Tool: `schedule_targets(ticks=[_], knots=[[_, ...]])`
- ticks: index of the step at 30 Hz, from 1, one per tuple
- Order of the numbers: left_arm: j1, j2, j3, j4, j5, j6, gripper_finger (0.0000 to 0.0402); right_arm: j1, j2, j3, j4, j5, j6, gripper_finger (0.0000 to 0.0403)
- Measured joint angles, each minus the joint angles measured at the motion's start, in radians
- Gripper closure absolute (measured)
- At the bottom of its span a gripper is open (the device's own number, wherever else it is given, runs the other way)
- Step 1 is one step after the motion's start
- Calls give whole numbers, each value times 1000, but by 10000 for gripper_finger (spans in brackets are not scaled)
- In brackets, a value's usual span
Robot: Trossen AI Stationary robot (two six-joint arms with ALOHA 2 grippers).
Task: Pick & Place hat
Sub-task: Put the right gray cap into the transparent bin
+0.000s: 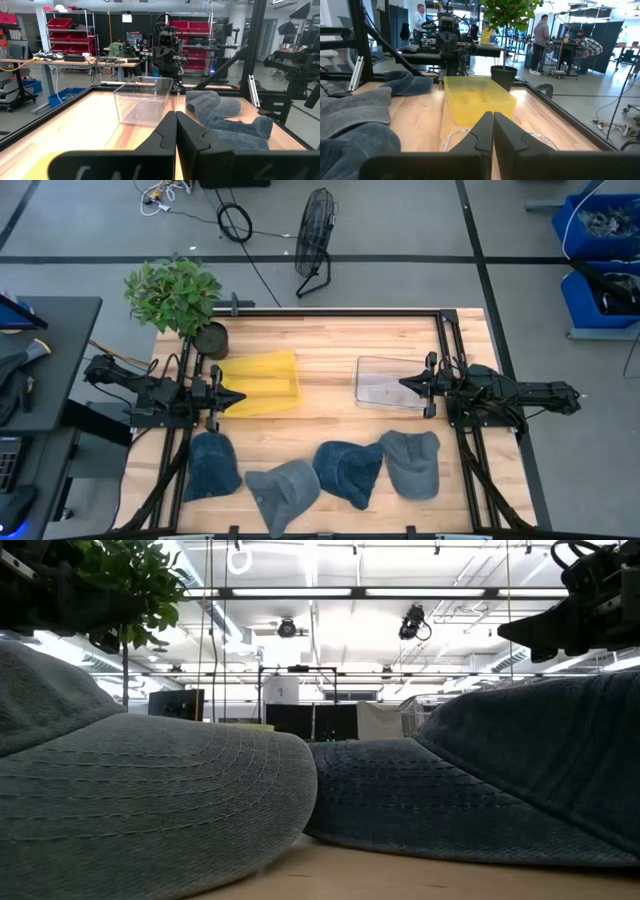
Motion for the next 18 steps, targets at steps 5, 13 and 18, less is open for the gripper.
schedule_targets(ticks=[5,13,18], knots=[[0,0,0,0,0,0,399,0,0,0,0,0,7,385],[1,0,0,6,-1,23,399,0,0,0,-1,-24,316,385],[1,0,0,13,-2,34,399,0,0,0,-2,-22,444,385]])
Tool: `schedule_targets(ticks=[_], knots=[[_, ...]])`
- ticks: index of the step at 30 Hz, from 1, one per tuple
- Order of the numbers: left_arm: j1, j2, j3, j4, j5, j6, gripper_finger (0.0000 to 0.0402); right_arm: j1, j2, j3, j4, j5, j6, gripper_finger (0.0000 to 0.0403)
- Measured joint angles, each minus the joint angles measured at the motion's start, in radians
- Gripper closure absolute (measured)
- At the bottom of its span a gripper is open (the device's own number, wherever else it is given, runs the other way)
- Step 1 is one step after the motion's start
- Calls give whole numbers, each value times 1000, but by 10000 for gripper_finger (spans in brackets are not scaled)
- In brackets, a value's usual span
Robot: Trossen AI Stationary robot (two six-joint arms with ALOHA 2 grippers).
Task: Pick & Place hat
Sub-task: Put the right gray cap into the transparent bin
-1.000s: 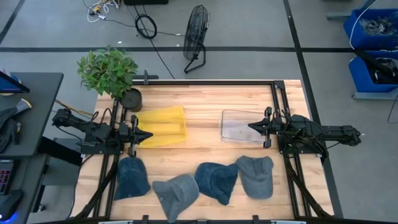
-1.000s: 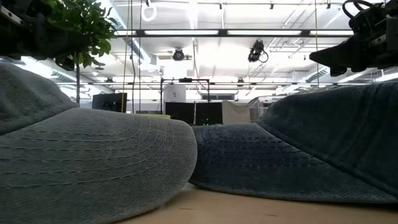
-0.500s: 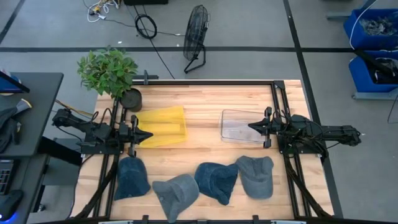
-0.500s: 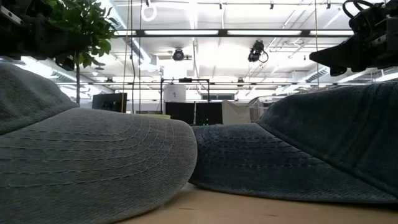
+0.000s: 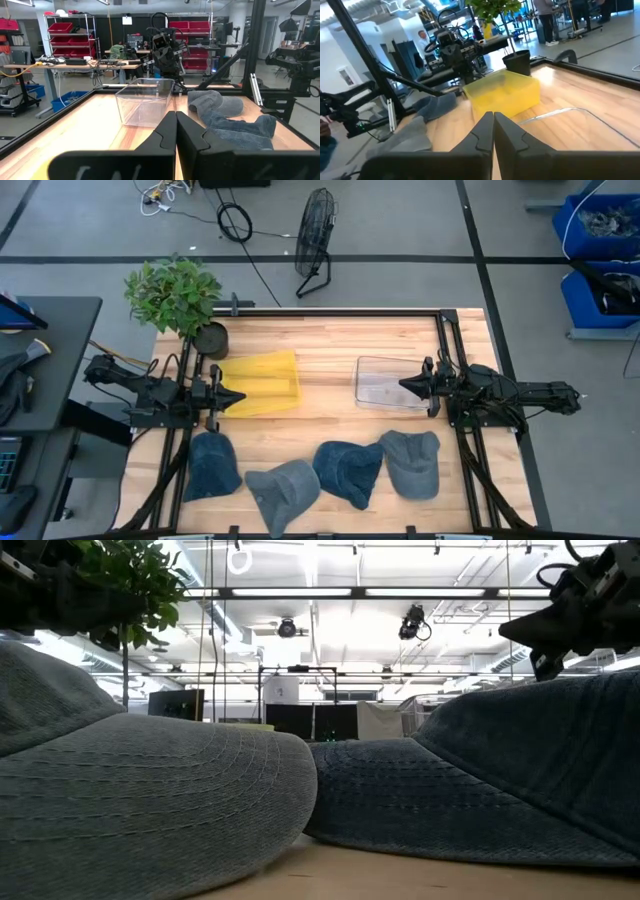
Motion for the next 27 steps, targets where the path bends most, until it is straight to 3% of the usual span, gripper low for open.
schedule_targets(ticks=[9,13,16,20,27], knots=[[0,0,0,15,1,-8,399,0,0,0,5,39,6,385],[0,0,0,53,-6,13,399,0,0,0,23,154,58,385],[0,0,0,72,-40,26,399,0,0,0,51,178,62,379],[16,0,1,104,-141,30,397,-1,0,13,164,119,59,360],[69,2,95,99,-77,58,333,-1,13,141,181,2,52,322]])
